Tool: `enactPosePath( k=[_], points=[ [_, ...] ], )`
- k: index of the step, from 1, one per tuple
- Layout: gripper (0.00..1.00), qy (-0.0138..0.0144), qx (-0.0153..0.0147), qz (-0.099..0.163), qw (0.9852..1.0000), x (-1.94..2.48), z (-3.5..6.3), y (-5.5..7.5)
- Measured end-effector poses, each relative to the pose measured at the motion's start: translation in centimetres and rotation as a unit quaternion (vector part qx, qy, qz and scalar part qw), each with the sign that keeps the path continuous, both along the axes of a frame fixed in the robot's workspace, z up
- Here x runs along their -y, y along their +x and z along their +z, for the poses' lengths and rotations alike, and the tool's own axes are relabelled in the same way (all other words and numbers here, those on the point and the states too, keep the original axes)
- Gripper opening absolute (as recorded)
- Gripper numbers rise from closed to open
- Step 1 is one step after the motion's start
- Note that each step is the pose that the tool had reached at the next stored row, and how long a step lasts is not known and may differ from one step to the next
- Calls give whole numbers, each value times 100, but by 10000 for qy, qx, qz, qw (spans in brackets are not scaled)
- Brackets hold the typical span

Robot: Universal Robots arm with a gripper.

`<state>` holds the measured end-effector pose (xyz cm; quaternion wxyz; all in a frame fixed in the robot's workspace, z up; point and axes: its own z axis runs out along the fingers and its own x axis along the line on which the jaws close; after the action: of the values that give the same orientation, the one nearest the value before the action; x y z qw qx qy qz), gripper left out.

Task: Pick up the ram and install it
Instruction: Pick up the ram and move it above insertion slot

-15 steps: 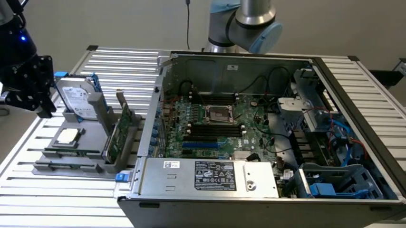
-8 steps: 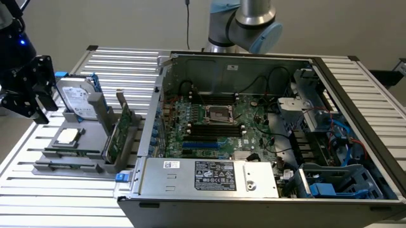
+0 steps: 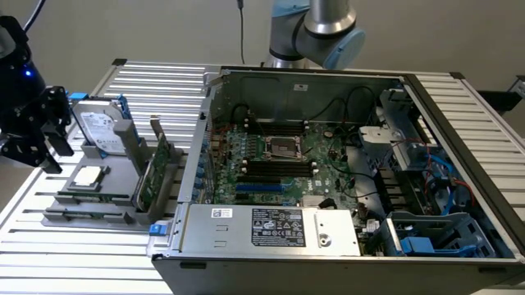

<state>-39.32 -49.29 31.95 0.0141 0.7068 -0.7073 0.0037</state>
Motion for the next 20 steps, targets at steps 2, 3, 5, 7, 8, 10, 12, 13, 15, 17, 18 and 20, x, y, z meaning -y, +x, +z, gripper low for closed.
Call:
enactPosePath(
  k=[2,3,5,7,8,10,12,13,15,17,18,20],
  points=[
    [42,0,0,3,10000,32,-36,-4],
    [42,0,0,6,10000,50,-55,-4],
    [42,0,0,16,10000,79,-92,-4],
    [42,1,1,31,10000,98,-128,-4],
    [42,0,0,38,10000,107,-146,-4],
    [42,0,0,49,10000,120,-182,-4],
    [42,1,0,55,10000,131,-220,-4],
    [42,1,0,57,10000,136,-237,-4],
    [42,2,1,61,10000,144,-273,-4],
    [42,2,2,64,10000,151,-310,-4],
    [42,1,1,65,10000,155,-327,-4],
    [42,1,1,66,10000,164,-364,-2]
  ],
)
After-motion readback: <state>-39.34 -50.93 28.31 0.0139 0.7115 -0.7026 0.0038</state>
